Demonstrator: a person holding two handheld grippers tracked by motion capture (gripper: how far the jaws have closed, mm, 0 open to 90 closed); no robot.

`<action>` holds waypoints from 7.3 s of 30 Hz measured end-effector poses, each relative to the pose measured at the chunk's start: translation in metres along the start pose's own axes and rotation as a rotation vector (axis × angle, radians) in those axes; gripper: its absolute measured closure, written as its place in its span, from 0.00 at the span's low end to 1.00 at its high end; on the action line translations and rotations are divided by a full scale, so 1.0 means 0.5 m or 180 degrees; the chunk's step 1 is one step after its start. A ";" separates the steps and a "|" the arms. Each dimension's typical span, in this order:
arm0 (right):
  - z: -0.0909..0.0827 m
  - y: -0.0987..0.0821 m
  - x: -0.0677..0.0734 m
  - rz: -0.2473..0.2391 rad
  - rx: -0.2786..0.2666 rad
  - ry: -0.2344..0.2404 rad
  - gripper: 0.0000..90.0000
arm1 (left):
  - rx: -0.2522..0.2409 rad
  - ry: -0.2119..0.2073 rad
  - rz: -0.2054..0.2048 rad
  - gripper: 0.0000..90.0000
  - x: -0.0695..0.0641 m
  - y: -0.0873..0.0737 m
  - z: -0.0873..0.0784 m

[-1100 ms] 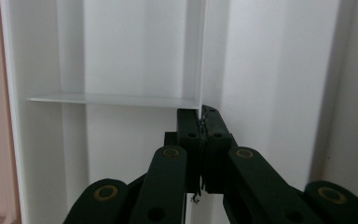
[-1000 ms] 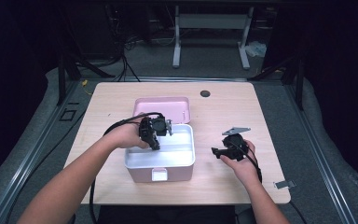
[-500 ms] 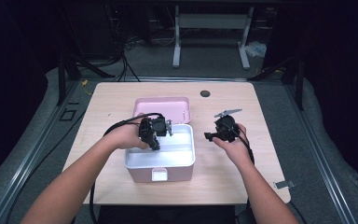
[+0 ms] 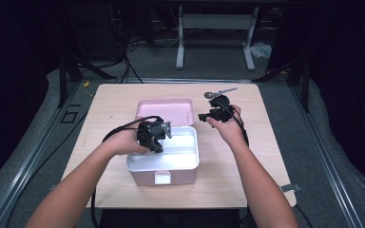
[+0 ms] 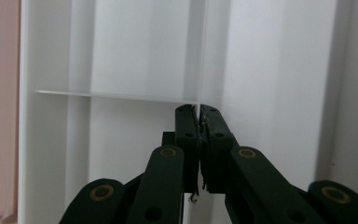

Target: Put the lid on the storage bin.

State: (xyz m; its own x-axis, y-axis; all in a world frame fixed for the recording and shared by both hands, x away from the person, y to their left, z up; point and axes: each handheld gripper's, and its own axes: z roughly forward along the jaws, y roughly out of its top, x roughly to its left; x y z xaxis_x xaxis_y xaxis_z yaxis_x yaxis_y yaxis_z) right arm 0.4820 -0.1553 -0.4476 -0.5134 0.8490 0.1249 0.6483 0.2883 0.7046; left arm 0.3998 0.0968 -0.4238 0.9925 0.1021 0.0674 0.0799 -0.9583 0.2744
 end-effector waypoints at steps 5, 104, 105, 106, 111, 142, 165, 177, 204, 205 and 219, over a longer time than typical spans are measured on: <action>0.013 0.020 -0.003 0.0074 0.0009 0.0058 0.49 | -0.0151 0.0012 -0.0011 0.96 0.000 -0.013 0.000; 0.135 0.086 0.025 0.0852 0.0244 -0.0345 0.88 | -0.0282 0.0017 0.0040 0.96 0.004 -0.020 0.001; 0.135 0.086 0.025 0.0852 0.0244 -0.0345 0.88 | -0.0282 0.0017 0.0040 0.96 0.004 -0.020 0.001; 0.132 0.088 0.027 0.0843 0.0169 -0.0357 0.89 | -0.0288 0.0008 0.0036 0.96 0.004 -0.021 0.001; 0.114 0.094 0.033 0.0789 0.0072 -0.0366 0.90 | -0.0318 0.0007 0.0025 0.96 0.003 -0.023 0.001; -0.174 0.003 0.165 -0.0320 -0.1101 -0.0270 0.96 | -0.0432 0.0421 -0.0088 0.90 -0.032 -0.021 -0.031; -0.205 -0.054 0.181 -0.0407 -0.1118 -0.0092 0.95 | -0.1379 0.0524 -0.1368 1.00 0.019 -0.257 -0.173; -0.210 -0.064 0.183 -0.0470 -0.1105 -0.0075 0.94 | -0.1503 0.0795 -0.1549 1.00 0.080 -0.233 -0.255; -0.241 -0.111 0.179 -0.0514 -0.1106 0.0292 0.87 | -0.1481 0.0584 -0.1191 1.00 0.051 -0.187 -0.239; -0.240 -0.115 0.178 -0.0524 -0.1104 0.0313 0.86 | -0.1482 0.0574 -0.1186 1.00 0.049 -0.187 -0.237; -0.224 -0.207 0.191 -0.0785 -0.0779 0.0270 0.80 | -0.1481 0.0458 -0.1036 1.00 -0.022 -0.211 -0.172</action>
State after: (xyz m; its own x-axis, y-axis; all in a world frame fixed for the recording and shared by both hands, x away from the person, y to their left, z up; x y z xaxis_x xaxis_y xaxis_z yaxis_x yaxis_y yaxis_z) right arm 0.3030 -0.1536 -0.4302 -0.6892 0.7243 -0.0195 0.3505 0.3568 0.8659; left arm 0.3724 0.2197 -0.3710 0.8985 0.4380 0.0297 0.2972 -0.6567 0.6931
